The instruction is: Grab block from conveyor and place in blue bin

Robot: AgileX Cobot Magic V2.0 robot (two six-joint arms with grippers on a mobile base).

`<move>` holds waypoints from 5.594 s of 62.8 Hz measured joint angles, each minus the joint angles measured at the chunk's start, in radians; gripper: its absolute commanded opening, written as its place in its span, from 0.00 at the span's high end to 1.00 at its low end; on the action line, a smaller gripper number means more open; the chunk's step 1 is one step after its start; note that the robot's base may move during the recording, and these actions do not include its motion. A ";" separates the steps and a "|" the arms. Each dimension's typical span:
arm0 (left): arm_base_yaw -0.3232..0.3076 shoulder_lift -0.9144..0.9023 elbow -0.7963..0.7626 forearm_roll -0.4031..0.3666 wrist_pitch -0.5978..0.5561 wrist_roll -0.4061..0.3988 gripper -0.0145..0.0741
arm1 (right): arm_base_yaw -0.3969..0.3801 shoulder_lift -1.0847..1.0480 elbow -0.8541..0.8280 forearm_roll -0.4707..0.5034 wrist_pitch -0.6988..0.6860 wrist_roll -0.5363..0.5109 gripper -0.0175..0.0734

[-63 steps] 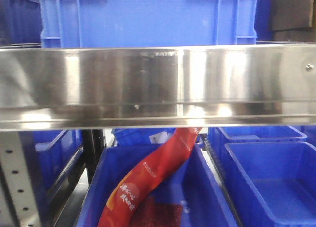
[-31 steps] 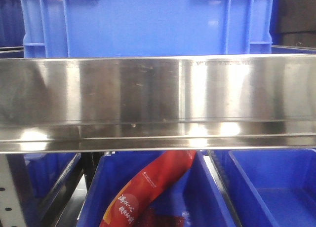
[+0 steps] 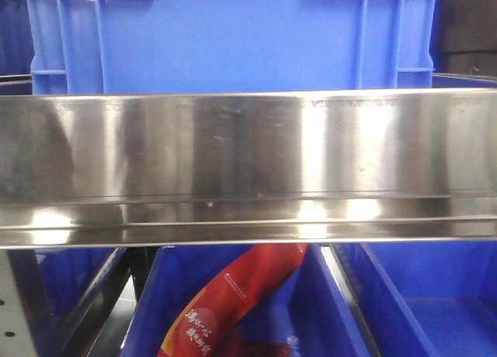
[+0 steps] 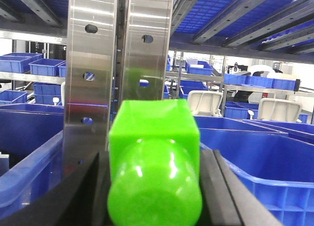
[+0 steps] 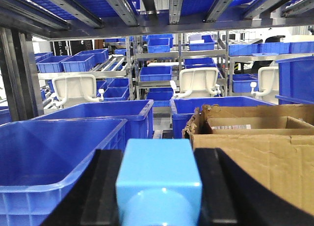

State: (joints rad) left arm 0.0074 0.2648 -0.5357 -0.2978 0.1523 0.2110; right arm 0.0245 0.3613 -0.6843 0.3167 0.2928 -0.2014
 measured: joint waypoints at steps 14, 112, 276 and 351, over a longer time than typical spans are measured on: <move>0.000 0.000 0.000 0.000 -0.025 0.000 0.96 | 0.000 0.000 0.000 0.000 0.000 0.000 0.99; -0.498 1.113 -0.884 -0.065 0.267 0.104 0.96 | 0.483 0.952 -0.548 0.015 -0.178 -0.052 0.99; -0.068 -0.103 0.195 -0.076 0.128 0.050 0.96 | 0.257 -0.140 0.337 0.034 -0.261 -0.053 0.99; 0.131 -0.258 0.199 -0.050 0.133 0.050 0.96 | 0.115 -0.206 0.534 -0.156 -0.280 0.105 0.99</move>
State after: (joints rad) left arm 0.1380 0.0066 -0.3369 -0.3474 0.2849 0.2608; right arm 0.1395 0.1558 -0.1499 0.1608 0.0132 -0.0963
